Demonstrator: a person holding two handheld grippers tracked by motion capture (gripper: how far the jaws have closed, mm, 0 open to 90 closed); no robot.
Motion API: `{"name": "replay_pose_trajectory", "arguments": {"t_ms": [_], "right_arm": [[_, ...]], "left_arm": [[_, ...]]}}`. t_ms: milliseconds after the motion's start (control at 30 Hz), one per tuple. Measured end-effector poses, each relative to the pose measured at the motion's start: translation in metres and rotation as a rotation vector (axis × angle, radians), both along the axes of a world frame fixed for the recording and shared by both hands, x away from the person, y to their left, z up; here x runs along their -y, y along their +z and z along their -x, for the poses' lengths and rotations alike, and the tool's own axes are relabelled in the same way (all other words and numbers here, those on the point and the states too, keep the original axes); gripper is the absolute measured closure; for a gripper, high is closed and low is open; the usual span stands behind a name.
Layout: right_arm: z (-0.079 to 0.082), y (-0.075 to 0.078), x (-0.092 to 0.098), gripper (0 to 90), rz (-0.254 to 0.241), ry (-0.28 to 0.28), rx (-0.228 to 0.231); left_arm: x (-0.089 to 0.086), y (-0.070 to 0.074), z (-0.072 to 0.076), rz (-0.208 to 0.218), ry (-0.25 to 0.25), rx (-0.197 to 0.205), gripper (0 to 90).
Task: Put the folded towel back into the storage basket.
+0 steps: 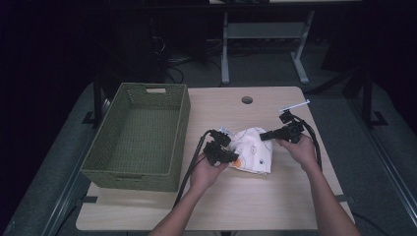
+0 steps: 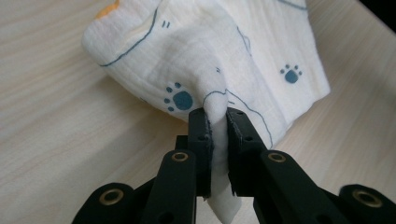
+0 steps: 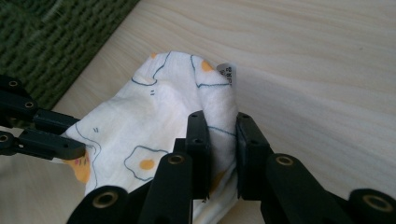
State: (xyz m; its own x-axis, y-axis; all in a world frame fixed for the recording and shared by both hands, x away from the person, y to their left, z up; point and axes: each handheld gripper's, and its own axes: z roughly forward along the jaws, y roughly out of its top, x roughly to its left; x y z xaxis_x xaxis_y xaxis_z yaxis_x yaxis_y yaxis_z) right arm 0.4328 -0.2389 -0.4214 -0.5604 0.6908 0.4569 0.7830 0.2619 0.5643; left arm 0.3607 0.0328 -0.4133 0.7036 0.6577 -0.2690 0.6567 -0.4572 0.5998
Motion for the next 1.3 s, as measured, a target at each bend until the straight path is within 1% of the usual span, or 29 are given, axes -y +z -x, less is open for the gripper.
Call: {"name": "replay_pose_trajectory", "arguments": {"t_ms": [33,67,100,133,167,200,233,300,400,433,467,500,533,567,600,667,700,733,767,800,833,867,967,1033,1067,1100,1200,1267,1300], "right_arm": [[0.000,0.002,0.001,78.1,-0.022,-0.002,-0.002],[0.000,0.002,0.001,78.1,-0.022,-0.002,-0.002],[0.001,0.003,0.001,78.1,-0.035,-0.004,-0.007],[0.001,0.003,0.001,78.1,-0.035,-0.004,-0.007],[0.001,0.004,0.003,78.1,-0.054,-0.004,-0.012],[0.001,0.004,0.003,78.1,-0.054,-0.004,-0.012],[0.002,0.006,0.003,78.1,-0.065,-0.008,-0.017],[0.003,0.010,0.003,78.1,-0.085,-0.010,-0.021],[0.002,0.015,0.001,78.1,-0.075,-0.008,-0.020],[0.001,0.021,-0.001,78.1,-0.083,-0.003,-0.012],[0.001,0.026,-0.003,78.1,-0.084,-0.006,-0.010],[0.001,0.029,-0.004,78.1,-0.091,-0.001,-0.007],[0.001,0.029,-0.004,78.1,-0.091,-0.001,-0.007],[0.001,0.037,-0.007,78.1,-0.091,0.002,-0.001],[0.001,0.037,-0.007,78.1,-0.091,0.002,-0.001],[0.000,0.045,-0.009,78.1,-0.101,0.005,0.008],[0.000,0.050,-0.010,78.1,-0.106,0.009,0.013],[0.000,0.050,-0.010,78.1,-0.106,0.009,0.013],[-0.001,0.056,-0.013,78.1,-0.114,0.011,0.017],[-0.001,0.056,-0.013,78.1,-0.114,0.011,0.017],[-0.002,0.061,-0.016,78.1,-0.121,0.015,0.016],[-0.002,0.061,-0.016,78.1,-0.121,0.015,0.016],[-0.002,0.068,-0.022,78.1,-0.122,0.015,0.016],[-0.002,0.071,-0.025,78.1,-0.129,0.017,0.017],[-0.002,0.073,-0.026,78.1,-0.133,0.016,0.017],[-0.002,0.074,-0.027,78.1,-0.136,0.016,0.015],[-0.001,0.077,-0.031,78.1,-0.134,0.015,0.017],[-0.001,0.080,-0.034,78.1,-0.134,0.018,0.020],[0.000,0.083,-0.037,78.0,-0.135,0.019,0.023]], "left_arm": [[-0.003,0.007,0.000,0.003,-0.006,0.004,81.7],[-0.003,0.007,0.000,0.003,-0.006,0.004,81.7],[-0.005,0.013,0.000,-0.004,-0.006,0.015,81.7],[-0.005,0.013,0.000,-0.004,-0.006,0.015,81.8],[-0.008,0.019,-0.001,0.002,-0.006,0.016,81.8],[-0.008,0.019,-0.001,0.002,-0.006,0.016,81.8],[-0.009,0.021,-0.001,-0.001,-0.006,0.020,81.8],[-0.012,0.027,-0.001,0.009,-0.006,0.026,81.8],[-0.014,0.031,-0.001,0.005,-0.014,0.034,81.8],[-0.018,0.037,-0.001,0.015,-0.015,0.038,81.8],[-0.019,0.040,-0.001,0.014,-0.014,0.044,81.8],[-0.021,0.043,-0.002,0.011,-0.016,0.045,81.8],[-0.021,0.043,-0.002,0.011,-0.016,0.045,81.8],[-0.024,0.049,-0.003,0.021,-0.013,0.045,81.8],[-0.024,0.049,-0.003,0.021,-0.013,0.045,81.8],[-0.028,0.055,-0.004,0.020,-0.013,0.054,81.7],[-0.032,0.060,-0.004,0.024,-0.011,0.059,81.8],[-0.032,0.060,-0.004,0.024,-0.011,0.059,81.8],[-0.036,0.065,-0.005,0.034,-0.006,0.061,81.8],[-0.036,0.065,-0.005,0.034,-0.006,0.061,81.8],[-0.041,0.070,-0.006,0.033,-0.005,0.064,81.8],[-0.041,0.070,-0.006,0.033,-0.005,0.064,81.8],[-0.049,0.076,-0.007,0.042,-0.005,0.067,81.8],[-0.056,0.080,-0.007,0.059,0.001,0.066,81.8],[-0.056,0.080,-0.007,0.059,0.001,0.066,81.8],[-0.060,0.083,-0.007,0.048,-0.005,0.067,81.7],[-0.063,0.086,-0.006,0.056,-0.003,0.067,81.8],[-0.067,0.091,-0.006,0.048,-0.013,0.073,81.7],[-0.071,0.095,-0.006,0.044,-0.018,0.080,81.7]]}}
